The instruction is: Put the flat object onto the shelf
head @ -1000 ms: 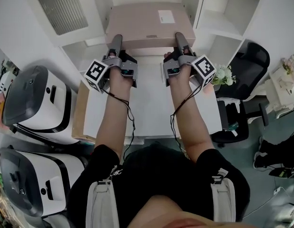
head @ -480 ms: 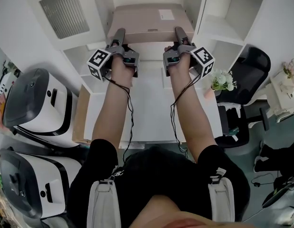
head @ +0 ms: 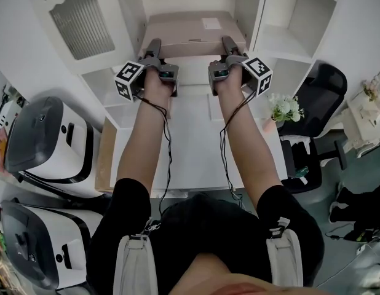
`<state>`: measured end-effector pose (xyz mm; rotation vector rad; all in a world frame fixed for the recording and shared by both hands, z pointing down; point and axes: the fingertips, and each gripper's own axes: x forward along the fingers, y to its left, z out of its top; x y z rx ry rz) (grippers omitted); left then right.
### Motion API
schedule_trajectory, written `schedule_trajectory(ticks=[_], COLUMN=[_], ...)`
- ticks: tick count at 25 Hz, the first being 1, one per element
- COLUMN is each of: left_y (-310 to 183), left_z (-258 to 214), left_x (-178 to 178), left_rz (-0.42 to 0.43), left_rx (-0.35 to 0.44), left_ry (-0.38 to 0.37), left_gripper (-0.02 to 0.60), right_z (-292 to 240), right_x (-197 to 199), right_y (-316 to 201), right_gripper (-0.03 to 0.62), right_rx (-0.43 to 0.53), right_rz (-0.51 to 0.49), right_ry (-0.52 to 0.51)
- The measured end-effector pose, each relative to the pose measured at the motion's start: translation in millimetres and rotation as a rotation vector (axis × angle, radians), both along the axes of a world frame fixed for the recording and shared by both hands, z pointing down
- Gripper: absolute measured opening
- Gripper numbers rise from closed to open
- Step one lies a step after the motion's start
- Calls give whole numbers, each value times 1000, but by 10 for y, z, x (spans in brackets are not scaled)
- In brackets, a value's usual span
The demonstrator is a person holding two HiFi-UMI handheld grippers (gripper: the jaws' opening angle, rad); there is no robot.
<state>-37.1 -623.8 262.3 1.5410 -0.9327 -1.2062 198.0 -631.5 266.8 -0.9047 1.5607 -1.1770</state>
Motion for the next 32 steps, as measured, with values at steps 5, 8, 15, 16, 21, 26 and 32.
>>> schedule_trajectory(ticks=[5, 8, 15, 16, 21, 26, 32], left_y=[-56, -62, 25, 46, 296, 709, 1119], left_z=[-20, -25, -1, 6, 2, 13, 390], left_x=[-17, -10, -105, -129, -276, -224, 7], left_rz=[-13, -19, -87, -98, -198, -282, -322], left_rx=[-45, -64, -67, -63, -2, 117, 177], left_ry=[1, 1, -154, -171, -290, -636, -1169], left_gripper=[296, 296, 318, 326, 333, 331, 95], right_z=[-18, -25, -117, -120, -118, 46, 580], right_x=[-7, -3, 115, 149, 212, 69, -304], right_y=[-51, -62, 64, 88, 338, 687, 1064], right_gripper=[279, 279, 361, 364, 364, 356, 164], right_rx=[-61, -92, -16, -5, 88, 220, 311], right_rz=[29, 52, 171, 185, 238, 285, 281], right_ry=[6, 4, 112, 119, 172, 502, 1055])
